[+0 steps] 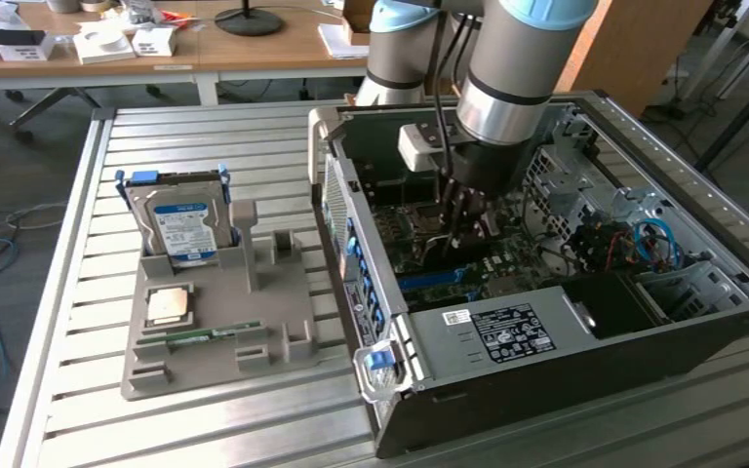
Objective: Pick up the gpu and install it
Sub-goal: 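Insert the gpu into the slot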
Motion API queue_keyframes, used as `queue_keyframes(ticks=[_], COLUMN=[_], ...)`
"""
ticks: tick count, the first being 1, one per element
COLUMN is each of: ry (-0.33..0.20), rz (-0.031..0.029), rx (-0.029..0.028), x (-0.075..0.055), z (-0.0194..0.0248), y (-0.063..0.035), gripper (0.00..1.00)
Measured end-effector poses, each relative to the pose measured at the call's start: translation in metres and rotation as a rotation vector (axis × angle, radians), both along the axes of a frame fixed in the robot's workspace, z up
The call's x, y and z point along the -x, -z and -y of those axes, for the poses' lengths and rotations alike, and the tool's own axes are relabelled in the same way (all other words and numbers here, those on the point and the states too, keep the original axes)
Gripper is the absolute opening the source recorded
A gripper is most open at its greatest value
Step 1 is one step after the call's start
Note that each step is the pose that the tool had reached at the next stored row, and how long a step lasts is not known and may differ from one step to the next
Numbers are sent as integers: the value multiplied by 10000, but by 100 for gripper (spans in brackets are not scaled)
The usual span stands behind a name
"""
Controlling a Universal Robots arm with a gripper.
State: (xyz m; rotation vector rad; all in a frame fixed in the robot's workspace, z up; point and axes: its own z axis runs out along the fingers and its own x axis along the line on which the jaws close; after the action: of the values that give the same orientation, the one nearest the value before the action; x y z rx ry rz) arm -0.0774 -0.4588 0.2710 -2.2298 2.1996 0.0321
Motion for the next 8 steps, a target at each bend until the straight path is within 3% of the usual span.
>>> queue_keyframes(ticks=[8], ry=[-1], rz=[3], rx=[-7], x=[2], z=[-1], y=[10], gripper=[26])
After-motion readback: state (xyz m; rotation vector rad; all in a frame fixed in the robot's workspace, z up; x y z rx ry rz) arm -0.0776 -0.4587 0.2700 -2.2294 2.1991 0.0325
